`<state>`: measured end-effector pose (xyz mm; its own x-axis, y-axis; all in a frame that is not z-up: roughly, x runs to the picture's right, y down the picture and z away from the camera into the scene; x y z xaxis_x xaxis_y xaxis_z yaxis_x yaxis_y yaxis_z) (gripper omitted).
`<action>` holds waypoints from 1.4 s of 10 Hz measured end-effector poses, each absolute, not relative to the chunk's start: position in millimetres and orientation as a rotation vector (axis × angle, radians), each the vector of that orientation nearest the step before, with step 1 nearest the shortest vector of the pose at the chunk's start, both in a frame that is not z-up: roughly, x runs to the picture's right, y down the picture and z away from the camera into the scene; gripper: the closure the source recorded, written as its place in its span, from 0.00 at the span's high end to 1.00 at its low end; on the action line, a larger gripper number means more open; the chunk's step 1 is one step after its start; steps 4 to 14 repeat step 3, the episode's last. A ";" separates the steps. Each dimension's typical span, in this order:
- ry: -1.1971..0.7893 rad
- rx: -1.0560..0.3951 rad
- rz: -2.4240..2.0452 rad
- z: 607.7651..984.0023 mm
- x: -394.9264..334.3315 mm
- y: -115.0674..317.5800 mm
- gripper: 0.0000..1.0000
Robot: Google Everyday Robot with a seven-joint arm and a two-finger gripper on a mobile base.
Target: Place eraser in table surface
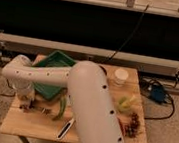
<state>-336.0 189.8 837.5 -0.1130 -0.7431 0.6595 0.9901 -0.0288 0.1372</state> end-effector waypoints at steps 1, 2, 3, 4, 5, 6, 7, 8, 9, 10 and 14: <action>-0.673 -0.480 -1.571 837.1 -336.9 190.2 0.80; -0.673 -0.479 -1.571 836.9 -337.2 189.9 0.80; -0.673 -0.480 -1.570 837.1 -336.8 189.9 0.80; -0.673 -0.480 -1.570 837.1 -336.8 189.9 0.80; -0.673 -0.480 -1.570 837.1 -336.8 189.9 0.80; -0.673 -0.480 -1.570 837.1 -336.8 189.9 0.80; -0.673 -0.480 -1.570 837.1 -336.8 189.9 0.80; -0.673 -0.480 -1.570 837.1 -336.8 189.9 0.80; -0.673 -0.480 -1.570 837.1 -336.8 189.9 0.80; -0.673 -0.480 -1.570 837.1 -336.8 189.9 0.80; -0.673 -0.480 -1.570 837.1 -336.8 189.9 0.80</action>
